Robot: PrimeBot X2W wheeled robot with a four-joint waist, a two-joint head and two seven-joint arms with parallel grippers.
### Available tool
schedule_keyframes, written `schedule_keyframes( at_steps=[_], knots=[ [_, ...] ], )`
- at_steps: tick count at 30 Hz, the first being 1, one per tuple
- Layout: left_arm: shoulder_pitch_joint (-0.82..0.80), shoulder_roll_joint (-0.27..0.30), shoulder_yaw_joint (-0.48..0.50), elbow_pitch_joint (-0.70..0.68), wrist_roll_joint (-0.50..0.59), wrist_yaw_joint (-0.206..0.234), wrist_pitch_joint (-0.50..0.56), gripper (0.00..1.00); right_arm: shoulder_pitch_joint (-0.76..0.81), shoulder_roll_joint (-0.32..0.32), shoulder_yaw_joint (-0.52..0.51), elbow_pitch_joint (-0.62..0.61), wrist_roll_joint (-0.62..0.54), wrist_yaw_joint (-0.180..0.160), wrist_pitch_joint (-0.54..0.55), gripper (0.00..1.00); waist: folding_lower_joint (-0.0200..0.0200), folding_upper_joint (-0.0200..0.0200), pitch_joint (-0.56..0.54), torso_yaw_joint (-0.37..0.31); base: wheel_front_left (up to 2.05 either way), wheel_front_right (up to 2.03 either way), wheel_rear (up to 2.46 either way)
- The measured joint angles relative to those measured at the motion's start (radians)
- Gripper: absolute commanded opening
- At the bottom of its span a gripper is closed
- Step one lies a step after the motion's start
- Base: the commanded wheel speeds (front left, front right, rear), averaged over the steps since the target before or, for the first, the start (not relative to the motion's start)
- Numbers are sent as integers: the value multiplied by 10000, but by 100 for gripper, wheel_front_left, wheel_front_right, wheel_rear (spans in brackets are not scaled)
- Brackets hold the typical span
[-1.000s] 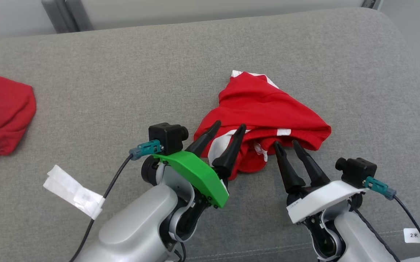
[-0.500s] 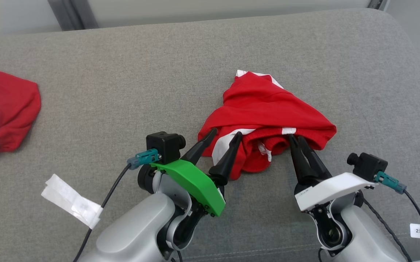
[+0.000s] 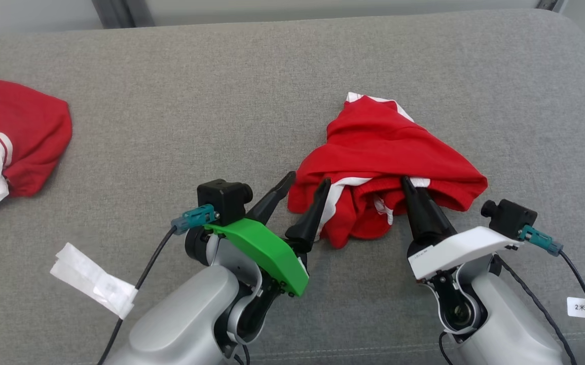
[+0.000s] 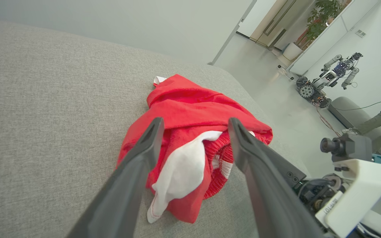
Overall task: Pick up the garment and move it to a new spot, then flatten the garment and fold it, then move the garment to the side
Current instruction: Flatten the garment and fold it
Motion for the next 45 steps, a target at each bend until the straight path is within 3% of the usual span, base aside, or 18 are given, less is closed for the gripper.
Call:
schedule_keyframes(
  at_steps=[4,8,12,20,22,24,27,39,45],
  knots=[
    [86,31,119,19,69,0,0,100,-159,2,73,61,65,0,0,44,0,0,8,40,0,0,0],
    [242,40,174,31,86,0,0,100,-187,2,102,73,82,2,0,29,0,0,5,45,0,0,0],
    [300,40,313,33,88,0,4,100,-222,0,86,73,98,27,0,39,0,0,5,25,0,0,0],
    [394,38,466,27,161,0,13,100,-221,2,-119,81,98,33,0,39,0,0,17,-105,0,0,0],
    [399,38,491,21,167,0,17,100,-221,0,-184,77,98,33,0,31,0,0,21,-148,0,0,0],
    [409,38,523,13,213,0,29,100,-221,0,-209,75,98,35,0,14,0,0,24,-191,0,0,0],
    [470,38,591,12,249,0,46,100,-220,2,-217,69,100,81,0,0,0,0,23,-257,0,0,0],
    [676,4,662,44,359,2,336,100,-219,2,-351,-247,125,84,0,0,0,0,27,-397,0,0,0],
    [1117,-52,-10,146,313,2,1043,100,-221,4,-351,-391,65,86,0,0,0,0,28,-460,0,0,0]
  ],
)
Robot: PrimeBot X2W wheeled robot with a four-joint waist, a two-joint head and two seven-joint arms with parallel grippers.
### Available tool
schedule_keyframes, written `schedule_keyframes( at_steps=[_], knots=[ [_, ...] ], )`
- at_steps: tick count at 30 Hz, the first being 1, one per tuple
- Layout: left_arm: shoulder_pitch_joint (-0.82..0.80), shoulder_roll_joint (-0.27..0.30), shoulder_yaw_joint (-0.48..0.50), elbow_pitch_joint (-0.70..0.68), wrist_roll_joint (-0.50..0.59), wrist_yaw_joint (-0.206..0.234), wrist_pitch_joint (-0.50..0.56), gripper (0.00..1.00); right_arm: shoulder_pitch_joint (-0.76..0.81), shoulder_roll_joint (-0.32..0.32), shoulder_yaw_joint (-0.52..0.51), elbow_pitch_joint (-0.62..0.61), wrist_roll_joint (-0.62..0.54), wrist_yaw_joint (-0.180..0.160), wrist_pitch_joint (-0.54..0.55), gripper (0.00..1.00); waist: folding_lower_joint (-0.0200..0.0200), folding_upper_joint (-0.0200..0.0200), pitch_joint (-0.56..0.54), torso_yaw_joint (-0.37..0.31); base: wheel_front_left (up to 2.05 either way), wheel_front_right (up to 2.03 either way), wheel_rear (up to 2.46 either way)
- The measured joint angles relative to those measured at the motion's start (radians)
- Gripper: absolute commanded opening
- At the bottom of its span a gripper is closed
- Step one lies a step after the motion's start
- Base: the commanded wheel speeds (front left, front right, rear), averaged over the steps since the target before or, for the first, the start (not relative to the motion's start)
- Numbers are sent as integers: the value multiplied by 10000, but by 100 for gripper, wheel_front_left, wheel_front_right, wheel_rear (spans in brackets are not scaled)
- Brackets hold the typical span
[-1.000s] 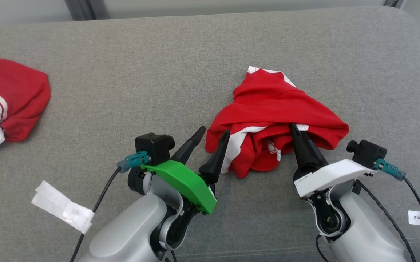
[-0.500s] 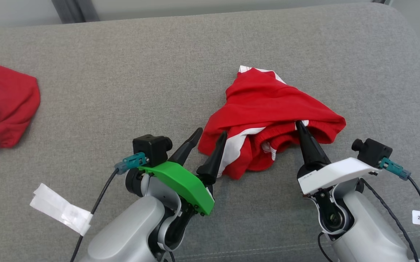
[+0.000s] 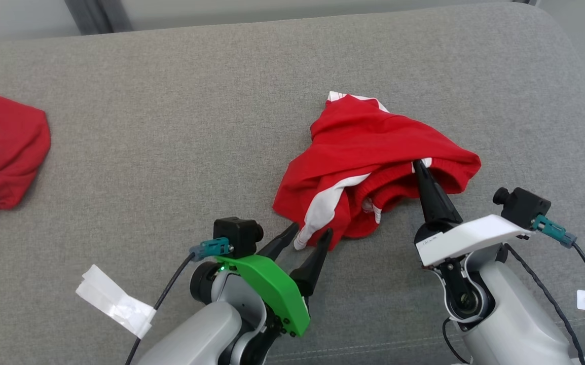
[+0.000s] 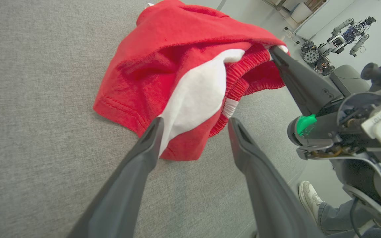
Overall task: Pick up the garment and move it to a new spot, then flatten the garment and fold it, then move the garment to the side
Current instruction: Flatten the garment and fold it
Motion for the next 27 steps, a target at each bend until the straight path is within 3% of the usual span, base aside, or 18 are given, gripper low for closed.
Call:
schedule_keyframes(
  at_steps=[26,27],
  knots=[
    [-337,-29,249,1802,58,-192,-33,100,-154,-2,362,-242,-188,4,0,0,0,0,403,-425,0,0,0],
    [-391,-31,261,1860,59,-201,-35,96,-155,-2,359,-245,-190,4,0,0,0,0,424,-439,0,0,0]
  ],
)
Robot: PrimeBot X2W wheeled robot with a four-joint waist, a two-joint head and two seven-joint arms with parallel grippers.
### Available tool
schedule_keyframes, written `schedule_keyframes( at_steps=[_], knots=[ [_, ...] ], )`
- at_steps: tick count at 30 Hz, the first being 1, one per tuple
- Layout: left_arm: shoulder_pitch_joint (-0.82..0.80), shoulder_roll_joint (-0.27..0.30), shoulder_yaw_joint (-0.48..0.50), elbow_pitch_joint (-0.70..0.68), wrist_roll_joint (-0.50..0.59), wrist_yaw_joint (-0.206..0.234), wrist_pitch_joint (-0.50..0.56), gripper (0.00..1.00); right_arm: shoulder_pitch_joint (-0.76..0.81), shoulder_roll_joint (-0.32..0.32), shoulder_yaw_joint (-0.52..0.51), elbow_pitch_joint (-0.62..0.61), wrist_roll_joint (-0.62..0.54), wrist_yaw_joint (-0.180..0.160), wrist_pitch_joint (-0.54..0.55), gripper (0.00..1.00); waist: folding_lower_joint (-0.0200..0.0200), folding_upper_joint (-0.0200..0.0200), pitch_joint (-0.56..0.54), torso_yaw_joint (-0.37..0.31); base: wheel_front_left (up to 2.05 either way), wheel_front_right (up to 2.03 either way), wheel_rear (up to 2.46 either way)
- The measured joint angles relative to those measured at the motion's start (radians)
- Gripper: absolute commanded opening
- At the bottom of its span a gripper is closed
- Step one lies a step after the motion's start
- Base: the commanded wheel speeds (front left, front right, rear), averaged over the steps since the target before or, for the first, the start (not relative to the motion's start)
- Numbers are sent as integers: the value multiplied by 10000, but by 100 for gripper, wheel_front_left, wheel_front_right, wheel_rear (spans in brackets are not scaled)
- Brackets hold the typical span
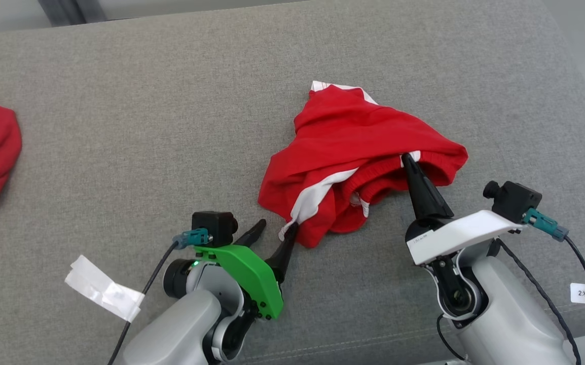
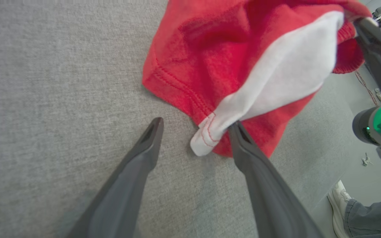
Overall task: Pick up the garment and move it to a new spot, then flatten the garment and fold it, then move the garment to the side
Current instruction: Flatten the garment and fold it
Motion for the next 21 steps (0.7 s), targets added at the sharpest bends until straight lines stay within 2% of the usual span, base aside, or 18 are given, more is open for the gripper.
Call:
schedule_keyframes(
  at_steps=[1,2,3,14,21],
  knots=[
    [-40,-10,13,42,0,-21,-25,49,-2,0,-10,-4,-2,0,0,0,0,0,22,-12,0,0,0],
    [-73,-29,4,84,0,-119,-25,37,-3,0,-46,-4,-12,6,0,0,0,0,42,-21,0,0,0],
    [-94,-61,-17,121,0,-188,-25,0,-5,-4,-77,-6,-17,17,0,0,0,0,55,-26,0,0,0],
    [-132,-272,-138,372,-4,-727,-130,0,-7,-2,-213,2,-100,82,0,0,0,0,68,-14,0,0,0],
    [-161,-142,458,205,-36,-692,-825,0,-2,-230,136,-33,-261,84,75,0,0,0,-28,62,0,0,0]
  ],
)
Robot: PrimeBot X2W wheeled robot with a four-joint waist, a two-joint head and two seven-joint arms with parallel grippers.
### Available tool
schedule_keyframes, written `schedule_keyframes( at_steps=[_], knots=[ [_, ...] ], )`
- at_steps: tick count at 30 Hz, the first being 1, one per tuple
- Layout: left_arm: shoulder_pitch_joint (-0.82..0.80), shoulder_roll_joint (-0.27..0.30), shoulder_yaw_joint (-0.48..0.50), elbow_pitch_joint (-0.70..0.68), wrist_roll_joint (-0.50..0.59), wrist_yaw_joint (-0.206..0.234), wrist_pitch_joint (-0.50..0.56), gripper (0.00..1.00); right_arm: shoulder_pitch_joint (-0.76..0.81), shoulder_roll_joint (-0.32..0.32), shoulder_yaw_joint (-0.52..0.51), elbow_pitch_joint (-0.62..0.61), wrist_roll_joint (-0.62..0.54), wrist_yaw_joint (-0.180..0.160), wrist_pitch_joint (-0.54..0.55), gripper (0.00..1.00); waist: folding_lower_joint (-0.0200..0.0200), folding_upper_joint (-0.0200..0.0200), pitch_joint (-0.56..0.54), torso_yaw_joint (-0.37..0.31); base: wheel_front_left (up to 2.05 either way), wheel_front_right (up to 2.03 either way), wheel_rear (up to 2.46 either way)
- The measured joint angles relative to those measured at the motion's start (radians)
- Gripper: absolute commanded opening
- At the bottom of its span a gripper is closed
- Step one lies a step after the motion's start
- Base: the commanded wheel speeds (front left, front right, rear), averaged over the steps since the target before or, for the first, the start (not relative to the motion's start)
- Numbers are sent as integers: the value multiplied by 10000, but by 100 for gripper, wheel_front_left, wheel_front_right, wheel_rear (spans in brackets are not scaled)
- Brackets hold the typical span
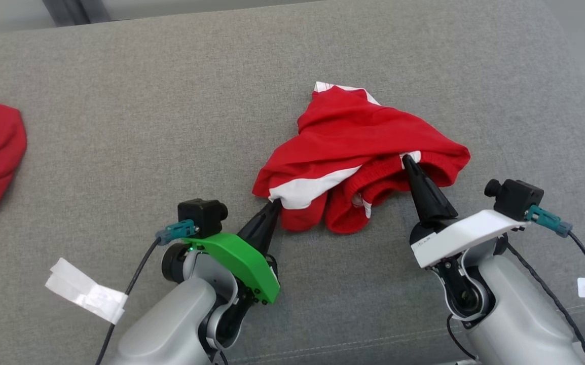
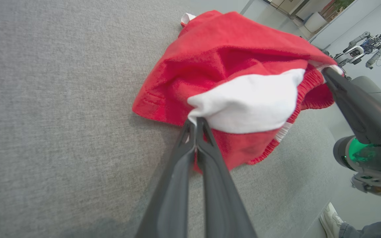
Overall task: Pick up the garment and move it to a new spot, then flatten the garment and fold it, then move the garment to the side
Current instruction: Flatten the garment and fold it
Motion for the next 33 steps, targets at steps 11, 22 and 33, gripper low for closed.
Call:
schedule_keyframes(
  at_steps=[11,22,33],
  knots=[
    [-98,523,654,-1281,36,6,-453,0,5,-999,917,-2052,1168,0,1613,0,0,0,-418,170,0,0,0],
    [-79,1172,1607,-2282,38,397,-623,0,6,-2337,711,-4951,3707,0,3290,0,0,0,-1046,205,0,0,0],
    [-15,2079,2036,-3672,190,537,-606,0,-219,-3430,-834,-6209,5168,-13,4426,0,0,0,-1562,189,0,0,0]
  ],
)
